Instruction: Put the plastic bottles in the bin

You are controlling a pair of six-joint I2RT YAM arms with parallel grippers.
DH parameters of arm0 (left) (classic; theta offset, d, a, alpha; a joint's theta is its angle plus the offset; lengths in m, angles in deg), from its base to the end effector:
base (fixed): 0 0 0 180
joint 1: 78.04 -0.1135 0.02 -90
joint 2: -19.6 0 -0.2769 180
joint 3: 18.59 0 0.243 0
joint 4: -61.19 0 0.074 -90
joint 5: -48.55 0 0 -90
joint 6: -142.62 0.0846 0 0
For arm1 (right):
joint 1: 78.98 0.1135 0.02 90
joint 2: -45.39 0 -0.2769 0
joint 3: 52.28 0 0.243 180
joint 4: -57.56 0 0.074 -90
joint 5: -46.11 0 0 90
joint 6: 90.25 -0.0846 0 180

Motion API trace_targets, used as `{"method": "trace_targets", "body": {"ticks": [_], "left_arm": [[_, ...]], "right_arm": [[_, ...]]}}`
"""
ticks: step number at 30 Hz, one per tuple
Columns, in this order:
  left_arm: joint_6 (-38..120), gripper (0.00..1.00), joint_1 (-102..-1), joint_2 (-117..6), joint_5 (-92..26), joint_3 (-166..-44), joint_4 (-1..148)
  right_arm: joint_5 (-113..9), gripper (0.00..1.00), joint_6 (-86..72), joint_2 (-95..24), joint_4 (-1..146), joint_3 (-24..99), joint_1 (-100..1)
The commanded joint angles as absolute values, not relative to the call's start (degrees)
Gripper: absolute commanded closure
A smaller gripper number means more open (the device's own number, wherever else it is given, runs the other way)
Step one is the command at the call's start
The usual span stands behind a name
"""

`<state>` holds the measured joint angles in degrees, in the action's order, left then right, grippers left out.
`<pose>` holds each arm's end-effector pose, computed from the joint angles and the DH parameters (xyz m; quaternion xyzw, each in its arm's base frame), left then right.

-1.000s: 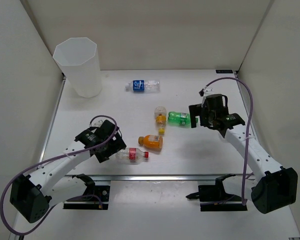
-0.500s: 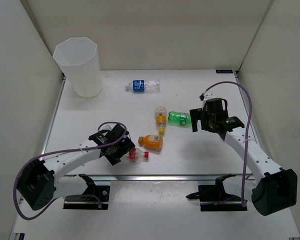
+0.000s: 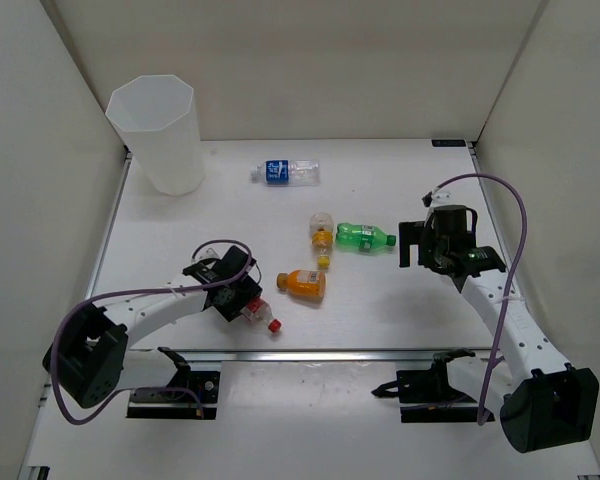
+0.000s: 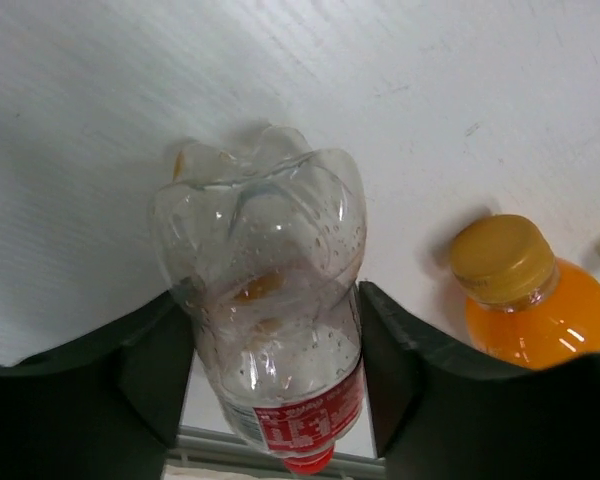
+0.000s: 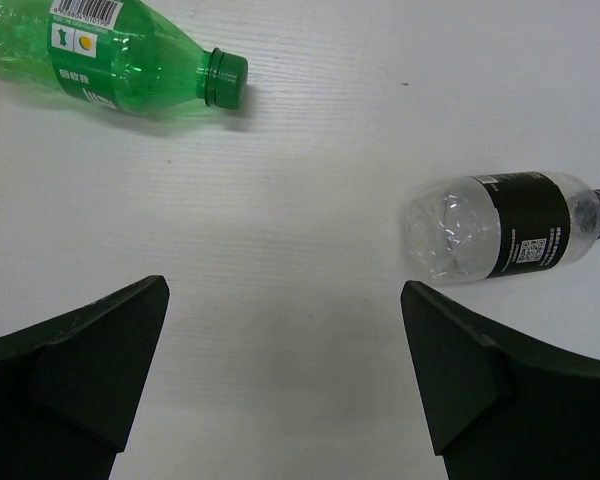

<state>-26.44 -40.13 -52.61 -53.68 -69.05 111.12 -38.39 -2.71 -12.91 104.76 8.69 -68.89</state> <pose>0.1770 -0.1151 0.1384 -0.3609 0.9131 -0.0800 0.1724 0.2279 0.0323 0.2495 -0.0428 0.9204 -0.0018 0.3885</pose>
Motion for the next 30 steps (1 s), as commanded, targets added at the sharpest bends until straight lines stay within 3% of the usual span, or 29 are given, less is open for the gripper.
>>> {"method": "trace_targets", "body": {"ticks": [1,3,9,14,16,18,20,25,27,30], "left_arm": [[-24.5,0.42,-41.3,-53.1,-56.3,-69.6,109.3],[-22.7,0.59,-42.7,-52.7,-56.6,-69.6,109.0],[-15.9,0.80,-48.6,-47.5,-60.6,-75.8,113.2],[-1.4,0.81,-55.8,-45.7,-62.3,-90.3,113.4],[3.9,0.79,-57.3,-49.0,-66.2,-103.8,112.3],[12.2,0.70,-57.3,-56.6,-70.5,-115.9,111.9],[17.0,0.71,-59.0,-63.3,-75.1,-131.8,111.4],[23.0,0.74,-67.8,-79.0,-82.0,-154.0,106.6],[25.6,0.73,-69.3,-85.1,-87.3,-160.0,104.8],[37.3,0.73,-68.8,-88.8,-101.5,-157.5,88.5]], "right_arm": [[-38.3,0.01,-4.2,-12.0,104.5,8.3,-69.5],[-37.4,0.00,-5.0,-11.7,104.3,8.3,-69.7],[-38.5,0.01,-5.2,-11.1,104.2,8.3,-71.2],[-39.3,0.01,-5.2,-12.0,103.2,9.1,-70.5],[-39.7,0.01,-5.3,-13.0,102.5,9.2,-70.4],[-39.9,0.01,-5.5,-13.8,102.4,10.3,-70.2],[-40.2,0.01,-5.6,-15.1,102.3,11.1,-70.8],[-38.7,0.01,-6.0,-17.4,101.6,12.8,-70.8],[-38.7,0.01,-6.1,-17.6,101.2,13.5,-71.5],[-39.3,0.00,-6.5,-18.9,101.5,14.7,-73.4]]}}
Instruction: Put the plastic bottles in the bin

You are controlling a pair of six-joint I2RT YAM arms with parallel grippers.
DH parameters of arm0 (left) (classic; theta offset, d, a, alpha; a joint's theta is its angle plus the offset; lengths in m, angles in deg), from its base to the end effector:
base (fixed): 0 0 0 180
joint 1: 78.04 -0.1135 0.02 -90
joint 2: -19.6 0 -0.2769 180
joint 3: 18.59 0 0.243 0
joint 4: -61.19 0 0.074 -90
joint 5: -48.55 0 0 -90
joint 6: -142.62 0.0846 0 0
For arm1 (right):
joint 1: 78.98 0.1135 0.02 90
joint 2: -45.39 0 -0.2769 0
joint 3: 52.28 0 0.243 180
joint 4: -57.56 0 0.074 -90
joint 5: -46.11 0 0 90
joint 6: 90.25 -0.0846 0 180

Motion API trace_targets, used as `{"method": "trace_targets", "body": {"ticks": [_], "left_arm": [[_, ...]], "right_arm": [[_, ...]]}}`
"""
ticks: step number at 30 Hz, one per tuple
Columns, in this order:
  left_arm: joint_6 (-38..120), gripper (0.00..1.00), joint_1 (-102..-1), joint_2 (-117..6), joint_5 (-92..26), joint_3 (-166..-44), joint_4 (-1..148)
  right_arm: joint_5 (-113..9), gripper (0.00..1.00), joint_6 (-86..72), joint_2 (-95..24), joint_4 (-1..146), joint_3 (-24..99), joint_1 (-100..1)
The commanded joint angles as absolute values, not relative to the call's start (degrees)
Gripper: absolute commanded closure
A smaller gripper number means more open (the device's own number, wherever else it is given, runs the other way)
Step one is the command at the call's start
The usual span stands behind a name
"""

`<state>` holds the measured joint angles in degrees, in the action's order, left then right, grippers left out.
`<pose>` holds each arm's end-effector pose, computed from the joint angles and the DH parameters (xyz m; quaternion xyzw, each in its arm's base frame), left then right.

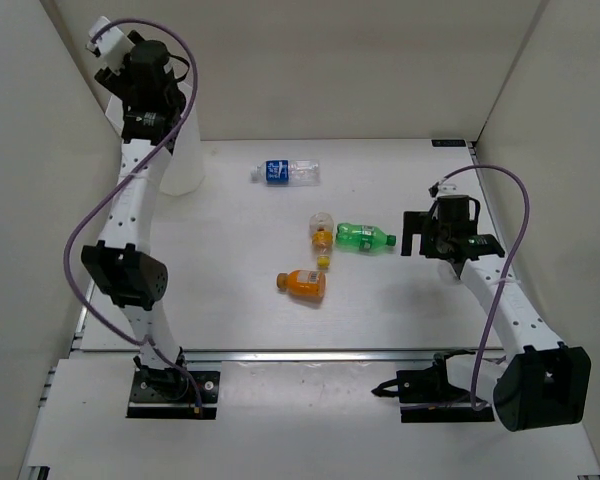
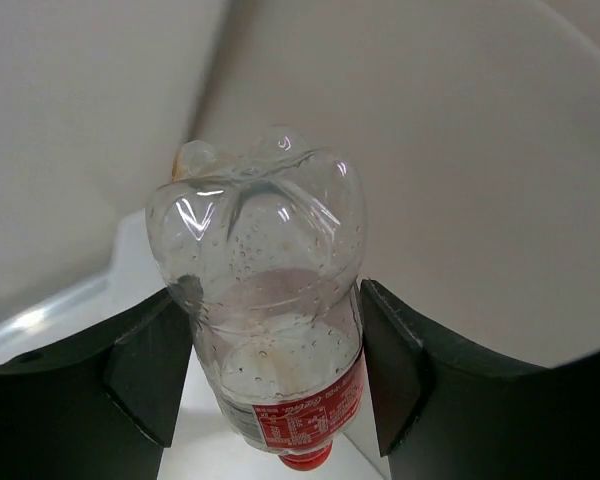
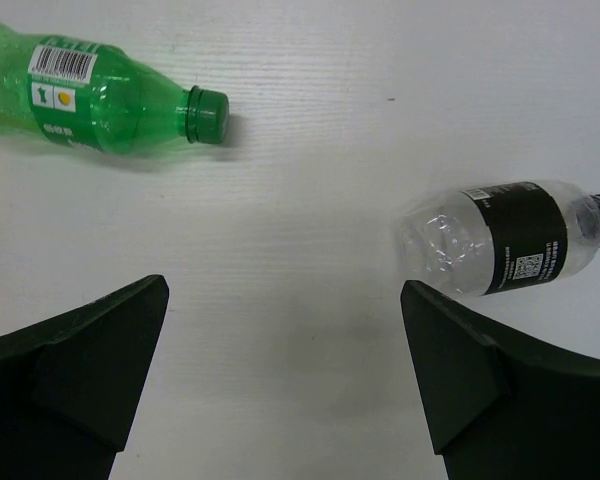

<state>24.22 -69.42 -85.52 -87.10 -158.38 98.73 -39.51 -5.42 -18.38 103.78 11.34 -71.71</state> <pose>0.4293 -0.0039 0.5124 -0.3781 0.6120 0.0649 0.6916 0.2487 0.0252 0.2466 -0.0028 0.9278 0.0050 0.3730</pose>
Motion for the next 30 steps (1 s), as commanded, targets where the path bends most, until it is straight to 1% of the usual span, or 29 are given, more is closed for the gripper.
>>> {"method": "trace_targets", "body": {"ticks": [1,2,3,4,5,6,8,10,12,13,14,15,16,17,20,23,25,28,30], "left_arm": [[40.2,0.75,-68.6,-89.4,-107.7,-155.3,79.1],[49.2,0.77,-68.3,-90.5,-112.1,-152.3,64.2],[59.6,0.76,-68.6,-92.3,-113.8,-151.7,57.5],[66.3,0.75,-68.9,-94.8,-114.8,-152.1,48.8],[66.0,0.75,-69.7,-95.6,-114.9,-153.2,47.2],[61.8,0.76,-71.3,-96.1,-113.8,-152.3,48.3],[54.7,0.71,-73.4,-97.1,-110.9,-154.7,55.5],[56.9,0.71,-74.3,-98.6,-110.6,-153.9,50.7],[58.9,0.68,-74.5,-99.1,-109.7,-152.9,48.4],[58.9,0.62,-74.0,-99.3,-110.0,-153.5,48.4],[58.5,0.51,-73.9,-98.5,-109.7,-152.8,49.3],[58.3,0.34,-73.4,-98.3,-109.3,-152.7,49.8],[58.3,0.09,-73.2,-98.1,-108.8,-153.1,51.5],[57.3,0.02,-73.2,-97.9,-108.7,-153.5,52.6],[55.2,0.01,-72.1,-96.3,-106.9,-153.9,56.8],[56.5,0.01,-70.6,-93.9,-105.7,-154.3,58.7],[55.1,0.01,-69.0,-92.2,-102.0,-155.3,65.0],[51.3,0.01,-65.5,-87.7,-98.3,-155.0,74.5],[50.3,0.01,-60.5,-85.4,-95.6,-153.4,82.6]], "right_arm": [[-39.2,0.01,-6.8,-19.2,101.6,15.0,-73.8],[-39.3,0.00,-6.6,-19.8,101.9,15.2,-74.1],[-39.1,0.01,-7.1,-20.1,102.2,15.9,-74.2],[-38.4,0.01,-6.8,-21.1,102.4,16.1,-74.3],[-37.9,0.01,-6.3,-21.2,102.9,16.2,-74.3],[-37.7,0.01,-6.5,-21.4,103.3,16.5,-74.3],[-37.7,0.01,-6.7,-22.9,104.4,16.8,-74.4],[-37.4,0.01,-6.8,-24.0,104.8,17.3,-74.4],[-37.3,0.01,-7.4,-24.8,105.3,17.9,-74.2],[-36.9,0.01,-7.8,-25.1,105.4,18.1,-74.1],[-36.8,0.01,-8.4,-25.5,105.6,18.0,-74.0],[-36.9,0.01,-8.6,-26.0,105.8,18.2,-74.5],[-37.6,0.01,-9.6,-26.1,106.6,18.4,-75.7],[-38.2,0.01,-10.1,-26.3,106.8,19.3,-77.2],[-40.2,0.01,-10.8,-27.6,109.5,21.3,-80.5],[-37.2,0.01,-11.0,-27.2,112.1,21.9,-82.3],[-34.1,0.01,-10.6,-26.3,112.6,21.3,-83.3],[-34.1,0.00,-13.2,-25.8,115.1,20.6,-89.1],[-33.7,0.01,-16.6,-25.0,114.7,19.3,-93.2]]}}
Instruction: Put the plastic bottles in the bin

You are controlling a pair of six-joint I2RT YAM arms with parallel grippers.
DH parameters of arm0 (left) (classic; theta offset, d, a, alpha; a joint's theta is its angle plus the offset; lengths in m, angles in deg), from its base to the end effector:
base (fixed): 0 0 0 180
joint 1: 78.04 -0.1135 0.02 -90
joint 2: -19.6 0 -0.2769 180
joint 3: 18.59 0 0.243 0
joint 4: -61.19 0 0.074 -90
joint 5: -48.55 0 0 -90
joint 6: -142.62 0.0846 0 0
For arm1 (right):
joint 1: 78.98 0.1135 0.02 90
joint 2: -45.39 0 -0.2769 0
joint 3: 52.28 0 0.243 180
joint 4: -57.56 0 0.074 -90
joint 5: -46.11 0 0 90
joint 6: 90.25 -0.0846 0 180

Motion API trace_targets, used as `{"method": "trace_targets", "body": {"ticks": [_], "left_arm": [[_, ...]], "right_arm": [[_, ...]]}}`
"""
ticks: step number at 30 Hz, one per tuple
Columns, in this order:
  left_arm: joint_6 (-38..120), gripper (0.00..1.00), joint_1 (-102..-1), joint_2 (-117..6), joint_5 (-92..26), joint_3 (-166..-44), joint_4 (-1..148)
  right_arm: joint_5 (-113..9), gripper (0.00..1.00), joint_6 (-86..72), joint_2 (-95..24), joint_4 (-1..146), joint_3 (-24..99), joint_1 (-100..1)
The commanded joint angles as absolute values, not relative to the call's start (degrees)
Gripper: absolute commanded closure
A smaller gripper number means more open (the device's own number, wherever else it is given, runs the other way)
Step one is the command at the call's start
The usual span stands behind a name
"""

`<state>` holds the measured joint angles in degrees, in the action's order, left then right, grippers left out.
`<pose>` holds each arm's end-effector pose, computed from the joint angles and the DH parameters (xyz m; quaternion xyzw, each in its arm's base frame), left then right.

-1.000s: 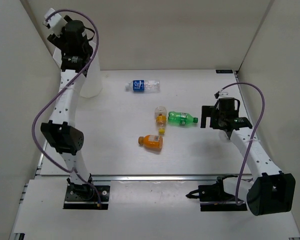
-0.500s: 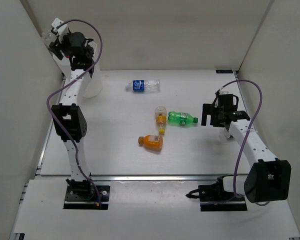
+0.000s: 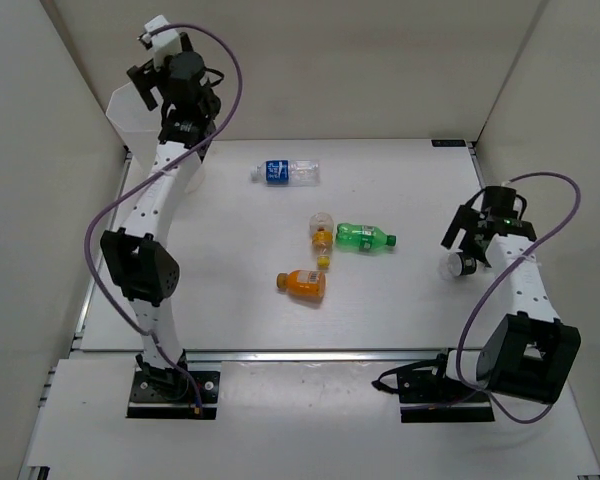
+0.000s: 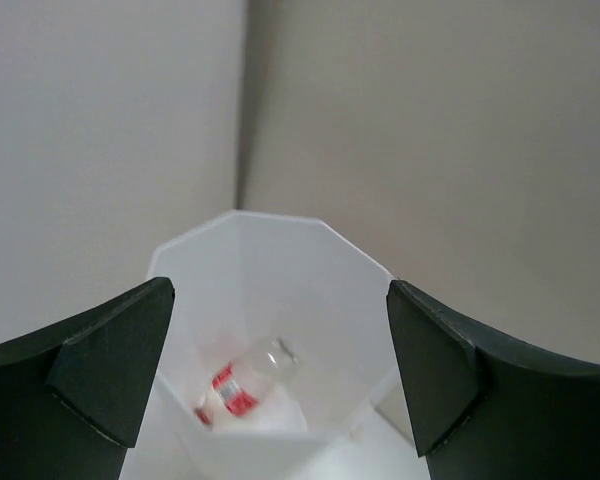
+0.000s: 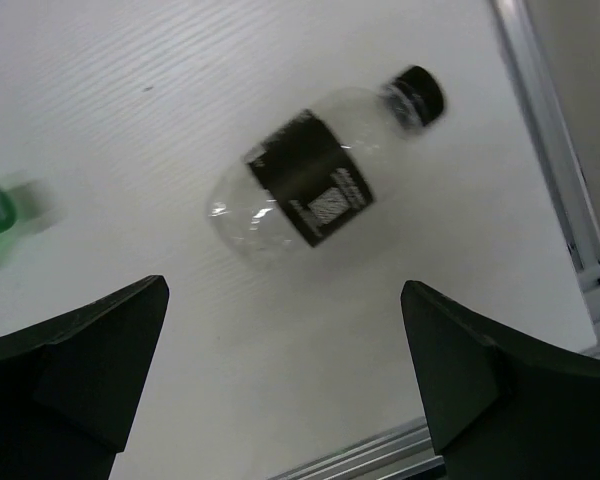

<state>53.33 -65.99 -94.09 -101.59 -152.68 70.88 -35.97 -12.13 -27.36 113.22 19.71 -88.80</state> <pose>0.4780 -0.0270 0.4733 -0.3221 0.5916 0.2523 0.6947 0.2622 -0.0572 0.2433 0.1994 0.9343 -0.0609 0.2893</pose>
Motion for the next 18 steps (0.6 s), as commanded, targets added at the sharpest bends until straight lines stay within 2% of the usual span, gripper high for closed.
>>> {"method": "trace_targets", "body": {"ticks": [1,4,5,7,9,12,15,18], "left_arm": [[50.9,0.02,-59.0,-84.0,-95.3,-152.1,86.7],[45.4,0.02,-50.9,-80.5,-91.9,-146.5,99.5],[39.8,0.01,-50.4,-79.0,-84.9,-143.5,104.8],[31.5,0.01,-53.2,-75.8,-57.1,-134.5,108.8],[25.7,0.01,-54.9,-71.7,-41.5,-123.6,103.9],[26.9,0.02,-51.3,-68.0,-38.5,-112.1,100.9],[30.3,0.01,-46.5,-68.2,-41.4,-110.0,106.9],[29.7,0.01,-45.6,-66.2,-37.4,-102.6,106.9]], "right_arm": [[-33.3,0.01,-18.2,-24.3,114.4,18.3,-94.3],[-30.9,0.01,-22.3,-23.2,110.5,14.9,-95.1],[-31.4,0.01,-23.5,-24.0,109.4,14.1,-96.1],[-31.7,0.01,-26.0,-26.6,108.3,13.2,-97.7],[-31.8,0.01,-27.4,-28.5,105.9,13.7,-99.1],[-32.7,0.00,-29.1,-31.7,102.0,15.4,-99.8],[-33.7,0.01,-30.7,-35.3,100.3,17.6,-100.6],[-34.3,0.01,-33.0,-36.8,98.0,18.6,-100.8]]}}
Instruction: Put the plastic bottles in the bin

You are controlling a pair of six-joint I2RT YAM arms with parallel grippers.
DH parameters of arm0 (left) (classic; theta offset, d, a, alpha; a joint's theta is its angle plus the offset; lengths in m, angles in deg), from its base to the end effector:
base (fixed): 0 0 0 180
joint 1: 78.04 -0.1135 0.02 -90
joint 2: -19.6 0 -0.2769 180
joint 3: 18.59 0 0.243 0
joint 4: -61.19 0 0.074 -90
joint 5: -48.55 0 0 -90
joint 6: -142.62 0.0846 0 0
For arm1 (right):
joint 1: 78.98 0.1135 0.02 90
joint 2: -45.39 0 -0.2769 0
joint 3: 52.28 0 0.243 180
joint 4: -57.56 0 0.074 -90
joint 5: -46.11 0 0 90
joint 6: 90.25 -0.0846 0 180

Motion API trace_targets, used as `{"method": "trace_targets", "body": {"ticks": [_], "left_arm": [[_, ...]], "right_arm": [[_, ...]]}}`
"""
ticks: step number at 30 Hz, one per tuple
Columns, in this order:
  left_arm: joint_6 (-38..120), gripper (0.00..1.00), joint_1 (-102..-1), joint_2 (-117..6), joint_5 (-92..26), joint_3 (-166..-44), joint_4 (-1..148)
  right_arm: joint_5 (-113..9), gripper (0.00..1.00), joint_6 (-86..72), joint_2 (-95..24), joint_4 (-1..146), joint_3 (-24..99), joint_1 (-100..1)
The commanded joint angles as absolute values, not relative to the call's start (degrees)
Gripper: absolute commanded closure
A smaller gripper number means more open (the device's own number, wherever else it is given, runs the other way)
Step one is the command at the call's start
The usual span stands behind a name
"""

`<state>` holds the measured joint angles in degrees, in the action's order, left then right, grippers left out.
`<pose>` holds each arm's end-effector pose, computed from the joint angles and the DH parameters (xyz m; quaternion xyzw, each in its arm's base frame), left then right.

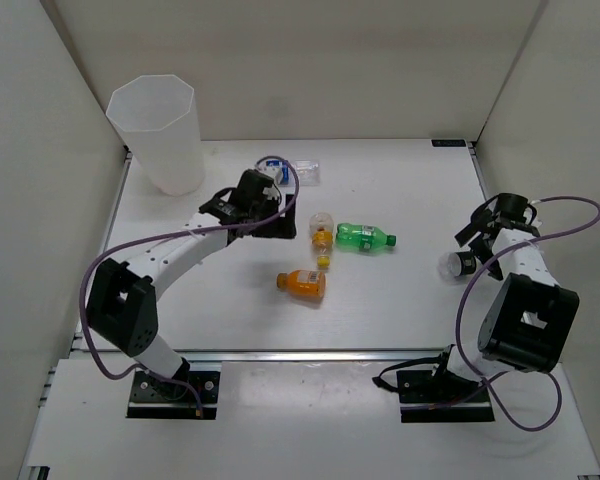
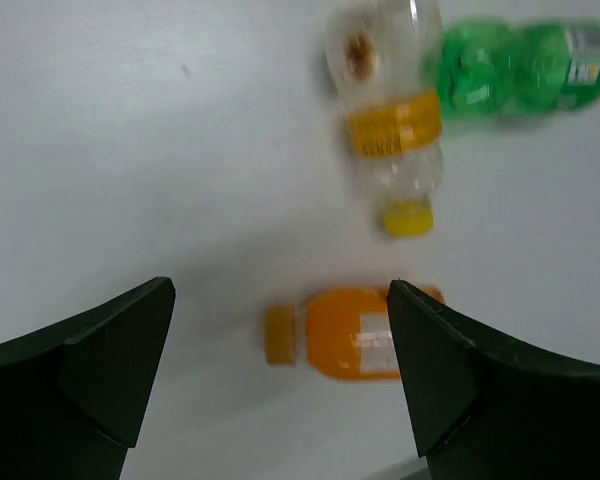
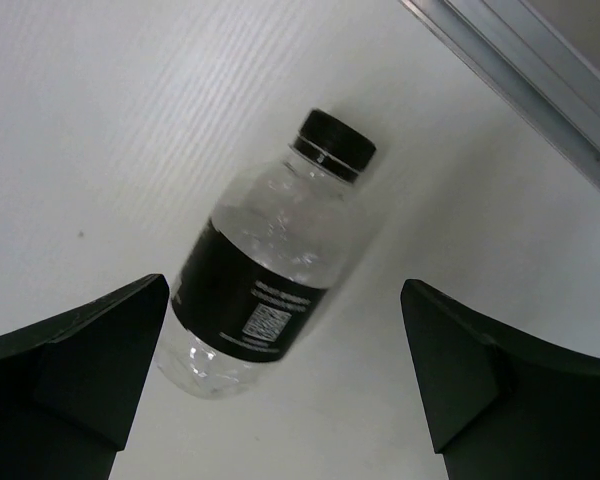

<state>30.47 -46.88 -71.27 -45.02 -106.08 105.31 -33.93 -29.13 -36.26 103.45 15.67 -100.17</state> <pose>0.3226 -0.1889 0.2592 0.0619 0.9296 -0.1366 0.3368 0.2702 -0.1205 0.1942 0.4274 0.8614 -0.0661 0.2663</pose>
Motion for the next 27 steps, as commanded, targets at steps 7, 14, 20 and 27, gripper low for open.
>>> {"method": "trace_targets", "body": {"ticks": [7,14,20,27], "left_arm": [[24.9,0.01,-48.2,-59.6,-32.3,-92.6,101.9],[25.5,0.02,-50.7,-59.9,-34.8,-94.1,104.2],[26.6,0.01,-50.1,-59.9,-34.2,-96.2,105.6],[29.0,0.01,-48.2,-59.4,-32.0,-97.3,108.0]], "right_arm": [[-35.7,0.01,-36.3,-39.9,96.0,17.8,-103.9],[-32.8,0.01,-38.7,-45.4,93.7,17.5,-103.5],[-32.1,0.05,-39.8,-50.1,93.7,18.8,-101.4],[-31.9,0.62,-37.3,-47.3,92.7,18.0,-97.7]]}}
